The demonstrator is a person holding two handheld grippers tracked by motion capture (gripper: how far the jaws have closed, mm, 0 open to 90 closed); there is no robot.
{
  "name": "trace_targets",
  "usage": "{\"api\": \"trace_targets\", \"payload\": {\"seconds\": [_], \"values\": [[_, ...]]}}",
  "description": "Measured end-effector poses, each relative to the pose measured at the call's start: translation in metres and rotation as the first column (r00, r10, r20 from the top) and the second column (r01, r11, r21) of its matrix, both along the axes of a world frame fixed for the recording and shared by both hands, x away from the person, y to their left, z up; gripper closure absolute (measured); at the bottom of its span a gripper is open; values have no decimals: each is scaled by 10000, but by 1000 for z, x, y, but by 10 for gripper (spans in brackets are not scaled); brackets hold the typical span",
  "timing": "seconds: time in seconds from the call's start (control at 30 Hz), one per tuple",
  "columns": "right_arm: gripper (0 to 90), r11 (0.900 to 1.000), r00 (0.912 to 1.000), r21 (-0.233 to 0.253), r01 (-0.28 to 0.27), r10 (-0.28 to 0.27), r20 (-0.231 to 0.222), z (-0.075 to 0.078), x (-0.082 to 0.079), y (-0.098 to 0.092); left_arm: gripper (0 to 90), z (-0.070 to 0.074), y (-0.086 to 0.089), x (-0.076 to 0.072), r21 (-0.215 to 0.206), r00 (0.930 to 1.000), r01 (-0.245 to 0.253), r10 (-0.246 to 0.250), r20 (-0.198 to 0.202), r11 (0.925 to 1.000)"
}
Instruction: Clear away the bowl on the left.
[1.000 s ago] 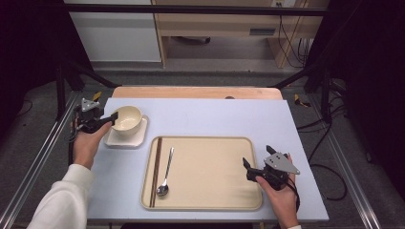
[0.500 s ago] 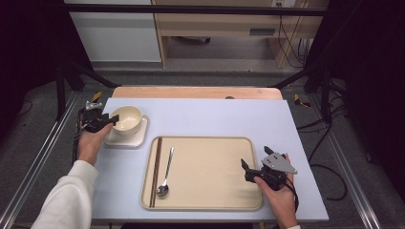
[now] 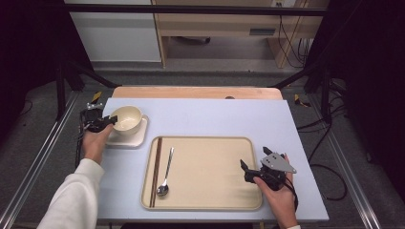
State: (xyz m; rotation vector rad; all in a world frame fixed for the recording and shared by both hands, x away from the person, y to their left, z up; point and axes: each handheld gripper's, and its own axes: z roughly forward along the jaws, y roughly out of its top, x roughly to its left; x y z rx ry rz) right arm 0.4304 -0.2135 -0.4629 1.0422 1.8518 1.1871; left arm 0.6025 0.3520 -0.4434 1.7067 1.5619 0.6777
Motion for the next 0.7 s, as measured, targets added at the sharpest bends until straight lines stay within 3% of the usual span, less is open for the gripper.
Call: {"api": "trace_targets", "payload": {"seconds": [0.13, 0.27, 0.4, 0.5, 0.63, 0.7], "values": [[76, 10000, 10000, 76, 24, -23, -66, 0, 1, -1, 781, -3, 2, 3, -170, 9999, -153, 153, -12, 9997], [76, 10000, 10000, 60, 4, -3, -79, -1, 0, -1, 797, -5, 1, 5, -85, 9999, -125, 125, 13, 9999], [76, 10000, 9999, 40, 3, -3, -104, -1, 1, -1, 822, -6, 3, 6, -532, 9999, -146, 149, 45, 9985], [76, 9999, 9999, 104, 27, -25, -151, -1, 1, -2, 824, -4, 3, 5, -640, 9998, -178, 180, 24, 9978], [77, 9999, 9999, 94, 58, -57, -94, -1, 1, -2, 823, 0, 2, 2, -532, 9997, -176, 184, 150, 9984], [77, 9999, 10000, 122, 71, -70, -61, 0, 0, -2, 820, 7, -1, -1, -190, 9993, -64, 71, 359, 9998]]}}
